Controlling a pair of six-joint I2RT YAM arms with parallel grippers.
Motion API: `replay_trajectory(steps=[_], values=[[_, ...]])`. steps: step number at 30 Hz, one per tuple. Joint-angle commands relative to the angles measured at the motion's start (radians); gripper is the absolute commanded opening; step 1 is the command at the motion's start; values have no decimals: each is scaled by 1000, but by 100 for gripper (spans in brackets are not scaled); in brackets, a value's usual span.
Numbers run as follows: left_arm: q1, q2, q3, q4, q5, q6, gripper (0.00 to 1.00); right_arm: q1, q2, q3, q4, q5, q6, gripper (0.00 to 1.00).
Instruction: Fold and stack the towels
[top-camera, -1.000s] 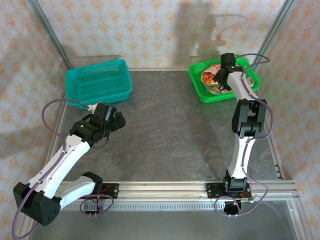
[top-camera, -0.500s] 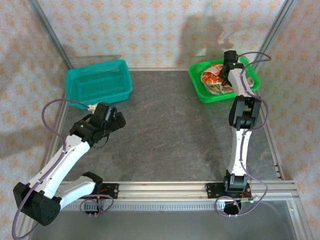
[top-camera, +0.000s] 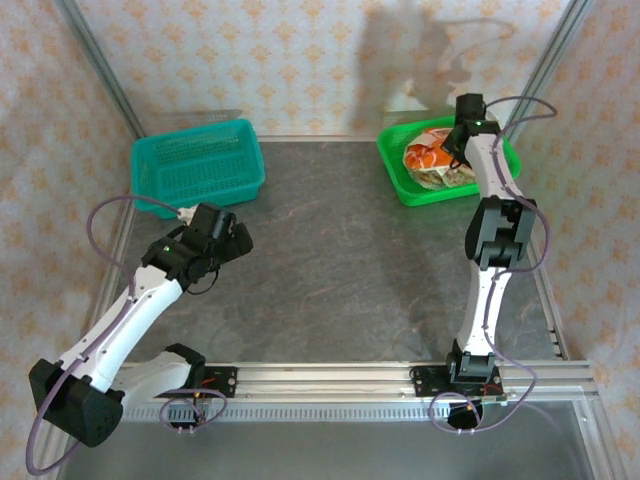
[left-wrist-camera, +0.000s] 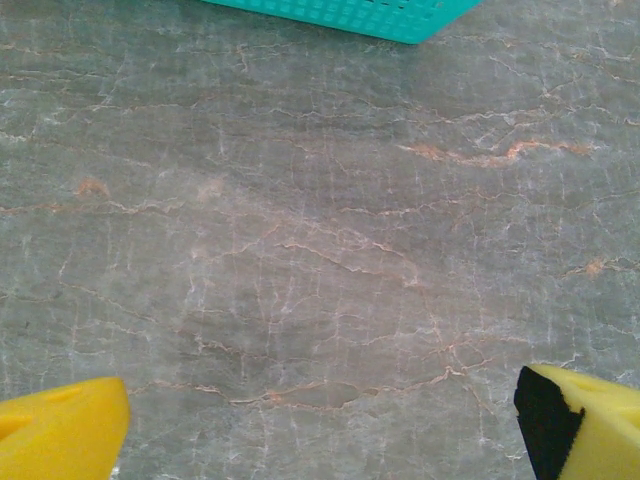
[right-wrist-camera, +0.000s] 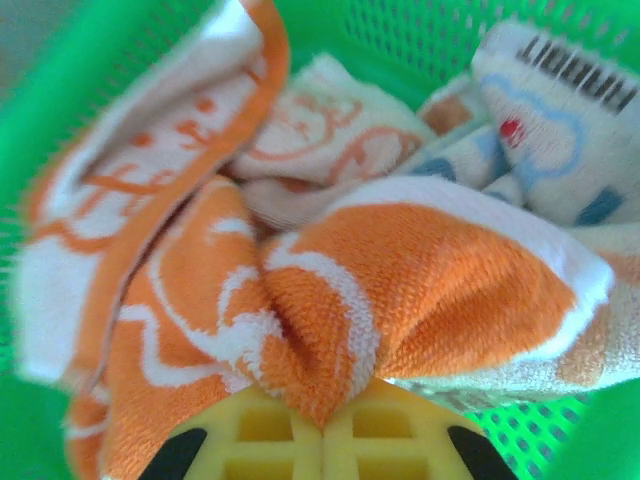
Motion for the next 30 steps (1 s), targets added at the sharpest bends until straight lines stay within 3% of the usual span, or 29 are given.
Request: replay_trajectory(steps=[1, 7, 13, 21, 27, 28, 30], values=[[10, 17, 38, 38, 12, 20, 100, 35, -185, -16, 56, 14, -36, 0], [10, 35, 53, 65, 21, 34, 100, 121, -332, -13, 74, -31, -97, 0], [10, 13, 30, 94, 31, 24, 100, 205, -416, 40, 104, 18, -152, 0], [9, 2, 8, 99, 57, 7, 100, 166, -324, 77, 106, 84, -161, 0], [9, -9, 20, 67, 55, 12, 100, 109, -175, 119, 87, 7, -146, 0], [9, -12, 21, 62, 53, 13, 100, 104, -153, 125, 74, -5, -143, 7], [9, -19, 15, 59, 54, 14, 100, 100, -108, 136, 33, 2, -139, 43]])
